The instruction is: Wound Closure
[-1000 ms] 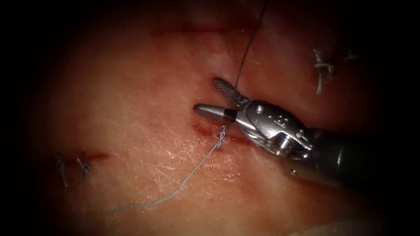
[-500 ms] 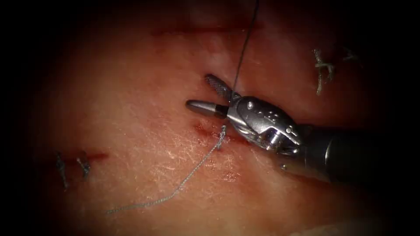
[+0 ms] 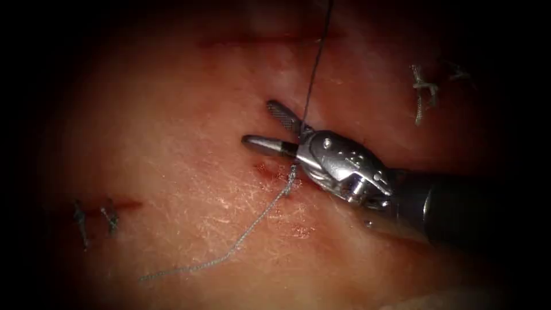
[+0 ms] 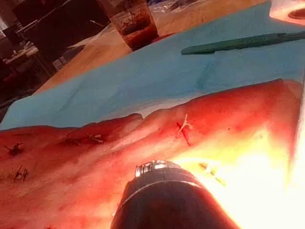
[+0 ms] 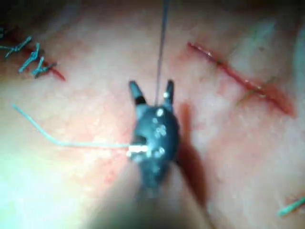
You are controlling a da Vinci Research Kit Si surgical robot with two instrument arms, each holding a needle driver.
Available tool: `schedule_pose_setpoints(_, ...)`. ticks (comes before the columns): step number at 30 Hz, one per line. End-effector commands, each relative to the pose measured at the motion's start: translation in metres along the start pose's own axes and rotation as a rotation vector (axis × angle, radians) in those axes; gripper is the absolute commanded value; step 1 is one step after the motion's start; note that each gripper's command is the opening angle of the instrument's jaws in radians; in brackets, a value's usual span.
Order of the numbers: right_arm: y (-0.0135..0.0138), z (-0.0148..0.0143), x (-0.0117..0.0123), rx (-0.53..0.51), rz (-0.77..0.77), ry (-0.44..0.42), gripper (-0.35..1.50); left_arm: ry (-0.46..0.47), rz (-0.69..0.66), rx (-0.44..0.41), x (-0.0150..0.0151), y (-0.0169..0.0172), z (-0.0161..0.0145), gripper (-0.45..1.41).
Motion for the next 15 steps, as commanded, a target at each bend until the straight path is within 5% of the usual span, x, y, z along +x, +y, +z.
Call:
schedule_pose_setpoints(1, 0.0000, 0.0008, -0.0005, -0.002, -0.001, 0.000, 1.13, 0.003, 0.004, 0.005, 0.0006, -0.0004, 0.0004, -0.45)
schedule_pose_setpoints(4, 0.0000, 0.0008, -0.0007, -0.001, -0.002, 0.003, 0.96, 0.003, 0.004, 0.005, 0.0007, -0.0002, 0.0003, -0.45)
schedule_pose_setpoints(6, 0.0000, 0.0008, -0.0007, 0.011, -0.003, 0.002, 0.64, 0.002, 0.004, 0.005, 0.0007, -0.0002, 0.0003, -0.45)
schedule_pose_setpoints(7, 0.0000, 0.0008, -0.0007, 0.018, -0.003, 0.001, 0.32, 0.002, 0.004, 0.005, 0.0007, -0.0002, 0.0003, -0.45)
schedule_pose_setpoints(8, 0.0000, 0.0005, -0.0006, 0.042, -0.005, -0.001, -0.35, 0.002, 0.004, 0.005, 0.0006, -0.0001, 0.0003, -0.45)
schedule_pose_setpoints(15, 0.0002, -0.0004, -0.0003, 0.041, -0.078, 0.024, -0.35, 0.002, 0.011, 0.006, 0.0006, 0.0001, 0.0002, -0.45)
